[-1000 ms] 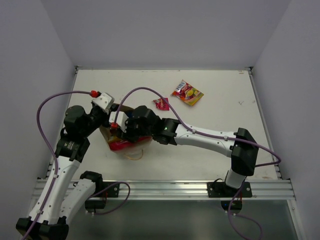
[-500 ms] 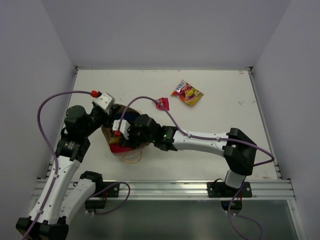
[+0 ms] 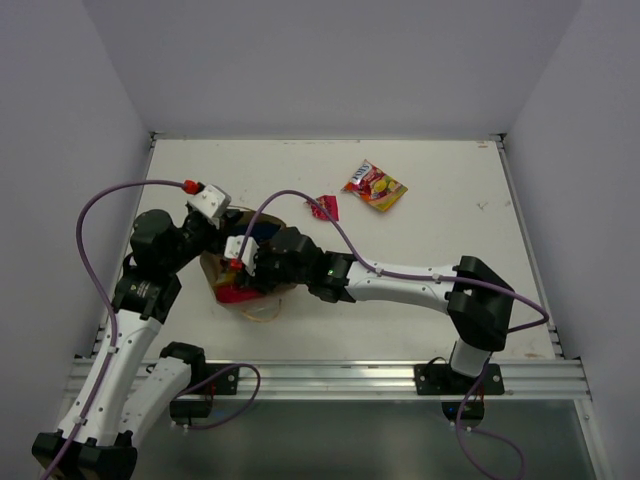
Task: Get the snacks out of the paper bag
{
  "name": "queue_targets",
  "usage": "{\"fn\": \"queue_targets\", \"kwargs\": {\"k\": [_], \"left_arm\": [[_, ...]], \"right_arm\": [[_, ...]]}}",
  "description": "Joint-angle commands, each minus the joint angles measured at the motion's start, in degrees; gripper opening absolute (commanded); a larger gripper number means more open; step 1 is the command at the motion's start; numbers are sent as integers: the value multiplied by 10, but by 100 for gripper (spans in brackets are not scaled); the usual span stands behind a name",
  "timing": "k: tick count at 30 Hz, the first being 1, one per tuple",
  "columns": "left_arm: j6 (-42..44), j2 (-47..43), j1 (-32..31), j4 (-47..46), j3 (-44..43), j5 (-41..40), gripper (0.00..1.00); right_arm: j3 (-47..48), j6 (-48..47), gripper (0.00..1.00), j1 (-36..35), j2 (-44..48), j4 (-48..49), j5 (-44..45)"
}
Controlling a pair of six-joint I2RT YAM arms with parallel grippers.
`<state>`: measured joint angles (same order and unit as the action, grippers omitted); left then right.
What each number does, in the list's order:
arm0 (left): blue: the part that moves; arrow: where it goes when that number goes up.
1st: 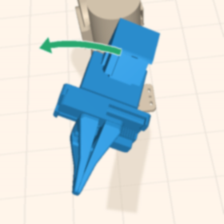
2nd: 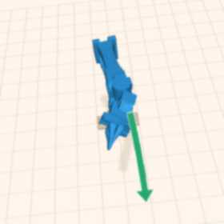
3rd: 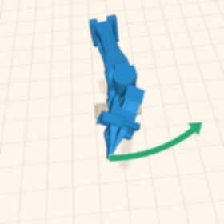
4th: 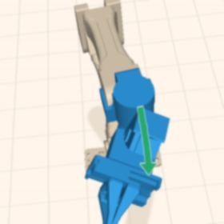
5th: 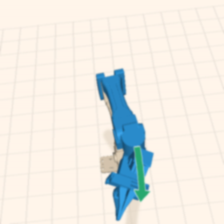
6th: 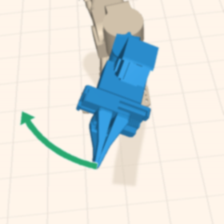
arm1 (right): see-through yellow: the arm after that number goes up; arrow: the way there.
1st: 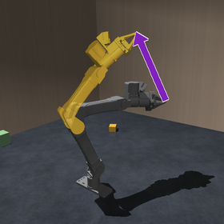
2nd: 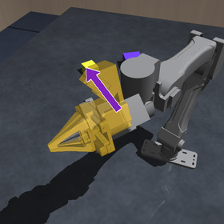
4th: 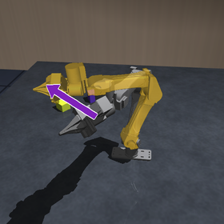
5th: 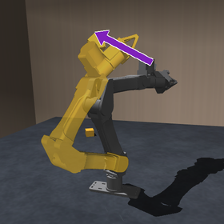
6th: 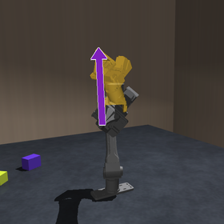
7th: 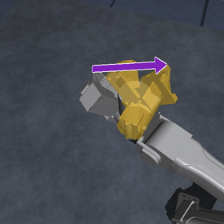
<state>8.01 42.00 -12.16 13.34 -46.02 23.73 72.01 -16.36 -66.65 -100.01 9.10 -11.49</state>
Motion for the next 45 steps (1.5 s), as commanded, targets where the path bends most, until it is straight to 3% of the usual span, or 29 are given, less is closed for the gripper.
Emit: {"fn": "queue_targets", "kwargs": {"k": [1, 35, 39, 40, 43, 45], "left_arm": [[-18, -2, -3, -21, -3, 18, 0], [-21, 5, -3, -21, -4, 20, 0], [-19, 3, -3, -21, -4, 19, 0], [-19, 2, -3, -21, -5, 19, 0], [-19, 2, -4, -21, -4, 19, 0], [-18, 1, -3, -19, -4, 19, 0]], "right_arm": [[23, 2, 38, -4, 3, 46, 2], [33, -2, 43, -8, -72, -9, -41], [38, -2, 33, -8, -73, -5, -30], [41, -2, 22, -8, -71, -5, -28], [41, -3, 1, -8, -65, -7, -24], [40, -4, 0, -8, -56, -10, -21]]}}
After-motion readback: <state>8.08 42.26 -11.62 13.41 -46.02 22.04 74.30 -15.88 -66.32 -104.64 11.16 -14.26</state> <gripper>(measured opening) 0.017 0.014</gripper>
